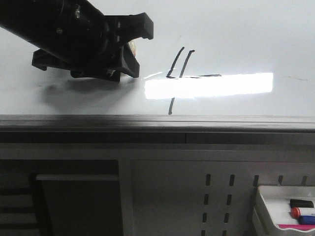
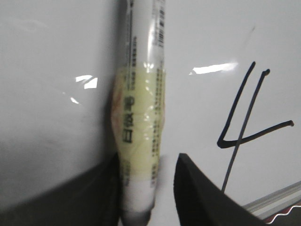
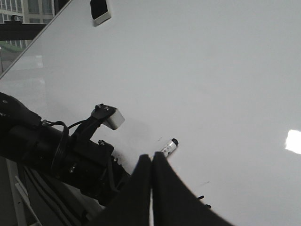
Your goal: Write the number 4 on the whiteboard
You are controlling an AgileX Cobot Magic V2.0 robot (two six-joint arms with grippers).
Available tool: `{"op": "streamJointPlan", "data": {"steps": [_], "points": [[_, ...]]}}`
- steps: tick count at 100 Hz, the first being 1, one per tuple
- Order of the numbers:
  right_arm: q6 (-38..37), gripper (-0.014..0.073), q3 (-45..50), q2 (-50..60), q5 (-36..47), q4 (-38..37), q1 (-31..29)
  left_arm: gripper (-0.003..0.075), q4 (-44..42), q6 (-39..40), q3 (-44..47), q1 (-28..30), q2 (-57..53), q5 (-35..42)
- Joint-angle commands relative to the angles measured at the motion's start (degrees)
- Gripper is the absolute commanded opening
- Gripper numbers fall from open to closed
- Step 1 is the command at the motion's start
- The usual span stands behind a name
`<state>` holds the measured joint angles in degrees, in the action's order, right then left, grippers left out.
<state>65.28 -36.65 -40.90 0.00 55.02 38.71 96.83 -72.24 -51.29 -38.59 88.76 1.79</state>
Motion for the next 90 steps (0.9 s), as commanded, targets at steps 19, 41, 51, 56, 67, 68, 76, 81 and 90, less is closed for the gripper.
{"op": "streamJointPlan", "data": {"steps": [19, 41, 51, 56, 67, 68, 76, 81, 90], "points": [[0.3, -0.0064, -1.4, -0.4, 3.3, 0.2, -0.4, 0.0445, 0.0, 0.1, -0.7, 1.0, 0.6, 9.3], [0.3, -0.0064, -1.4, -0.4, 3.3, 0.2, -0.4, 0.0466, 0.0, 0.1, -0.7, 1.0, 0.6, 9.3], [0.3, -0.0064, -1.4, -0.4, 3.3, 0.2, -0.4, 0.0543, 0.0, 0.1, -0.8, 1.0, 0.6, 9.3], [0.3, -0.0064, -1.4, -0.4, 3.3, 0.2, -0.4, 0.0581, 0.0, 0.1, -0.8, 1.0, 0.6, 9.3], [0.3, -0.0064, -1.4, -0.4, 3.3, 0.2, -0.4, 0.0622, 0.0, 0.1, -0.9, 1.0, 0.6, 9.3], [0.3, -0.0064, -1.4, -0.4, 3.3, 0.2, -0.4, 0.0622, 0.0, 0.1, -0.9, 1.0, 0.6, 9.3], [0.3, -0.0064, -1.4, -0.4, 3.3, 0.2, -0.4, 0.0622, 0.0, 0.1, -0.9, 1.0, 0.6, 9.3], [0.3, -0.0064, -1.4, -0.4, 3.3, 0.2, -0.4, 0.0622, 0.0, 0.1, -0.9, 1.0, 0.6, 9.3], [0.3, -0.0064, -1.4, -0.4, 3.3, 0.2, -0.4, 0.0618, 0.0, 0.1, -0.9, 1.0, 0.6, 9.3]]}}
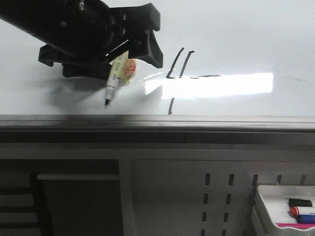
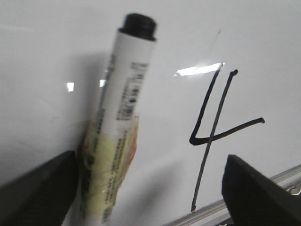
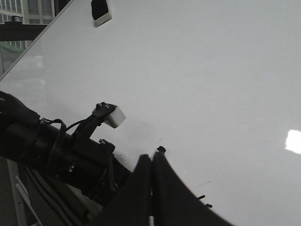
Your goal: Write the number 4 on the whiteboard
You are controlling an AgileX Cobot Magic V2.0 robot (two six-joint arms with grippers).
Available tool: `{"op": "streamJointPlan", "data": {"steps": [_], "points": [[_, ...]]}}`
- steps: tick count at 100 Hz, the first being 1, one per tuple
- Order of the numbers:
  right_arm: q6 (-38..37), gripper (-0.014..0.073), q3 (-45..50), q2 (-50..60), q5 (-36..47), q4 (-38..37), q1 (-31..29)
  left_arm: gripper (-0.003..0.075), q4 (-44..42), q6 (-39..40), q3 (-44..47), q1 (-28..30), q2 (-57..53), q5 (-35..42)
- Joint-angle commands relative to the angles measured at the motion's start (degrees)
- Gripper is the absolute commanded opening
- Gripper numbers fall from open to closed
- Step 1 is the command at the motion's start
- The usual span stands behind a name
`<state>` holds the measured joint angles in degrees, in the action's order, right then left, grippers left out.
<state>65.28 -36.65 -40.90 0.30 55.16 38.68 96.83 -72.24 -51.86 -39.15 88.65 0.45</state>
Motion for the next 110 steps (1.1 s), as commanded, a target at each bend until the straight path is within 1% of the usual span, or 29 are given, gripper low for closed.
{"op": "streamJointPlan", "data": {"steps": [1, 6, 8, 11, 18, 23, 27, 34, 41, 48, 53, 58, 63, 68, 94, 110], "points": [[0.3, -0.0064, -1.4, -0.4, 3.0, 0.1, -0.4, 0.0617, 0.0, 0.1, -0.3, 1.6, 0.7, 10.7], [0.3, -0.0064, -1.4, -0.4, 3.0, 0.1, -0.4, 0.0592, 0.0, 0.1, -0.3, 1.6, 0.7, 10.7], [0.3, -0.0064, -1.4, -0.4, 3.0, 0.1, -0.4, 0.0561, 0.0, 0.1, -0.3, 1.6, 0.7, 10.7], [0.3, -0.0064, -1.4, -0.4, 3.0, 0.1, -0.4, 0.0499, 0.0, 0.1, -0.3, 1.6, 0.7, 10.7], [0.3, -0.0064, -1.4, -0.4, 3.0, 0.1, -0.4, 0.0286, 0.0, 0.1, -0.3, 1.6, 0.7, 10.7], [0.3, -0.0064, -1.4, -0.4, 3.0, 0.1, -0.4, 0.0195, 0.0, 0.1, -0.3, 1.6, 0.7, 10.4], [0.3, -0.0064, -1.4, -0.4, 2.8, 0.1, -0.4, 0.0172, 0.0, 0.1, -0.3, 1.6, 0.7, 10.3], [0.3, -0.0064, -1.4, -0.4, 2.8, 0.6, -0.4, 0.019, -0.7, 0.1, -0.3, 1.6, 0.7, 10.3], [0.3, -0.0064, -1.4, -0.4, 2.8, 1.0, -0.4, 0.0251, -0.8, 0.1, -0.3, 1.6, 0.7, 10.3], [0.3, -0.0064, -1.4, -0.4, 2.8, 1.1, -0.4, 0.0358, -0.8, 0.1, -0.3, 1.6, 0.7, 10.3], [0.3, -0.0064, -1.4, -0.4, 2.8, 1.2, -0.4, 0.0452, -0.8, 0.1, -0.3, 1.6, 0.7, 10.5], [0.3, -0.0064, -1.4, -0.4, 2.8, 1.2, -0.4, 0.0517, -0.8, 0.1, -0.3, 1.6, 0.7, 10.9], [0.3, -0.0064, -1.4, -0.4, 2.8, 1.2, -0.4, 0.0555, -0.8, 0.1, -0.3, 1.7, 0.7, 11.0], [0.3, -0.0064, -1.4, -0.4, 2.8, 1.2, -0.4, 0.057, -0.8, 0.1, -0.3, 1.7, 0.7, 11.1], [0.3, -0.0064, -1.4, -0.4, 2.8, 1.2, -0.4, 0.0569, -0.8, 0.1, -0.3, 1.7, 0.7, 11.1], [0.3, -0.0064, -1.4, -0.4, 2.8, 1.3, -0.4, 0.0569, -1.2, 0.1, -0.5, 1.6, -1.8, 10.1]]}}
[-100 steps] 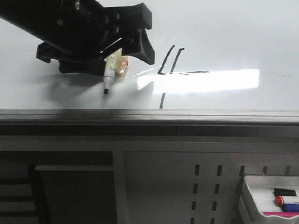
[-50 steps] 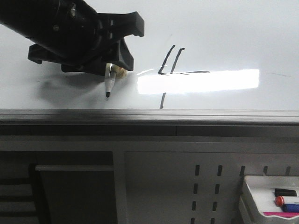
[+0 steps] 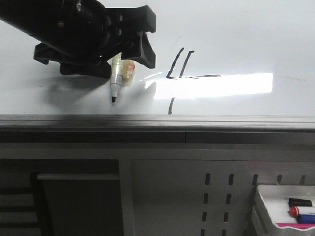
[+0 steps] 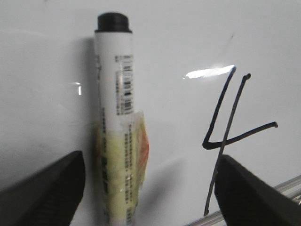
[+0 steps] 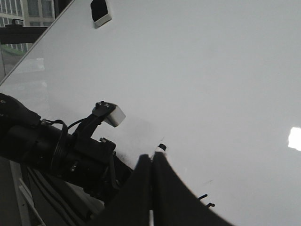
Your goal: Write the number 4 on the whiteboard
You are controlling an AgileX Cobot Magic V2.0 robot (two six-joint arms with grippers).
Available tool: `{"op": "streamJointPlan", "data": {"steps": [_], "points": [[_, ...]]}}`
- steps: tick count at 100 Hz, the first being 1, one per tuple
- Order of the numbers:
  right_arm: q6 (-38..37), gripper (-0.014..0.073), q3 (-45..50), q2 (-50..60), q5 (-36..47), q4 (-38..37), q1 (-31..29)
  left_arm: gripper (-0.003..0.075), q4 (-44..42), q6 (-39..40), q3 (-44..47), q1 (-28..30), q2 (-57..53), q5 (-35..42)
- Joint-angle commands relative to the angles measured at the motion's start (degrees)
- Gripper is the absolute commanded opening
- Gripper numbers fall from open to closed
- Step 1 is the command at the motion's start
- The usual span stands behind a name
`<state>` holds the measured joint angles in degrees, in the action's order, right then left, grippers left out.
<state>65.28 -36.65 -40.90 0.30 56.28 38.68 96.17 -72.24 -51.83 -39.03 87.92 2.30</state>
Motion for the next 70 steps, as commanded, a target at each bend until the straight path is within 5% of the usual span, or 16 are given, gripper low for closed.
{"op": "streamJointPlan", "data": {"steps": [1, 58, 70], "points": [[0.3, -0.0064, -1.4, -0.4, 2.8, 0.2, -0.4, 0.0569, -0.6, 0.0, -0.5, 1.5, -1.3, 8.1], [0.3, -0.0064, -1.4, -0.1, 2.7, 0.2, -0.4, 0.0566, -4.0, -0.6, -0.4, 1.4, -18.7, 2.7], [0.3, -0.0064, -1.2, 2.1, 1.9, 0.2, -0.4, 0.0477, -6.4, -0.6, 2.0, 1.4, -26.3, 3.1]]}}
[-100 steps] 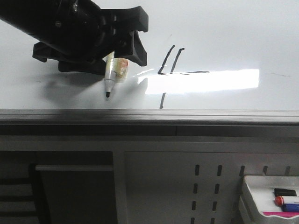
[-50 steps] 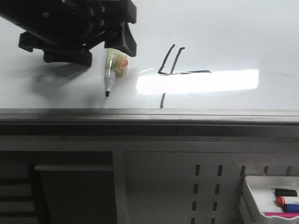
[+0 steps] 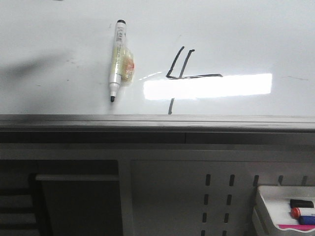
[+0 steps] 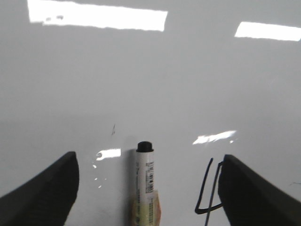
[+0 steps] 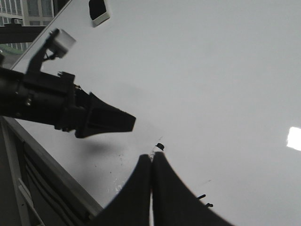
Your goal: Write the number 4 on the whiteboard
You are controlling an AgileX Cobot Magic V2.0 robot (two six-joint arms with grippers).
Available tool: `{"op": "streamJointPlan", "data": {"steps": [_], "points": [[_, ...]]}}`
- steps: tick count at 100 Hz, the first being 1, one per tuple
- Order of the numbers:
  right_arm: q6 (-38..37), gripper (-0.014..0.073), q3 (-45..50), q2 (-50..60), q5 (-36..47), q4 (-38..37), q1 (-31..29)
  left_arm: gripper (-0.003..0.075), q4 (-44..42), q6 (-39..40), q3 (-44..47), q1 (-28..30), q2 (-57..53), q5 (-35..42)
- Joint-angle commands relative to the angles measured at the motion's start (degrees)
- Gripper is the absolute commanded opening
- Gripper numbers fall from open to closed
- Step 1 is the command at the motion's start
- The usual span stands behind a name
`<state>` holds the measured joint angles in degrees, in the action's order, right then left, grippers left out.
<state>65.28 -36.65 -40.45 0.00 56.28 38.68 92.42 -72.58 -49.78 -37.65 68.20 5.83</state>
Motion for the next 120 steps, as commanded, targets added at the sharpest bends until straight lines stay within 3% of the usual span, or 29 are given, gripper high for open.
{"op": "streamJointPlan", "data": {"steps": [1, 17, 44, 68, 120], "points": [[0.3, -0.0064, -1.1, 1.8, 2.4, 0.1, -0.4, 0.0468, -2.9, -0.2, 0.1, 0.0, -7.1, -0.4], [0.3, -0.0064, 3.2, 8.6, 4.2, -1.5, -0.4, 0.0309, -7.9, -0.2, 8.3, 0.0, -21.4, -0.4], [0.3, -0.0064, 18.4, 21.3, 11.2, -1.4, -0.4, -0.002, -8.0, -0.2, 24.3, 0.0, -41.8, -0.8], [0.3, -0.0064, 21.6, 25.0, 11.1, -1.4, -0.4, -0.002, -7.6, -0.2, 29.4, 0.0, -49.3, -0.9], [0.3, -0.0064, 21.9, 25.0, 11.2, -1.4, -0.4, -0.002, -7.6, -0.2, 29.7, 0.0, -49.4, -0.7]]}}
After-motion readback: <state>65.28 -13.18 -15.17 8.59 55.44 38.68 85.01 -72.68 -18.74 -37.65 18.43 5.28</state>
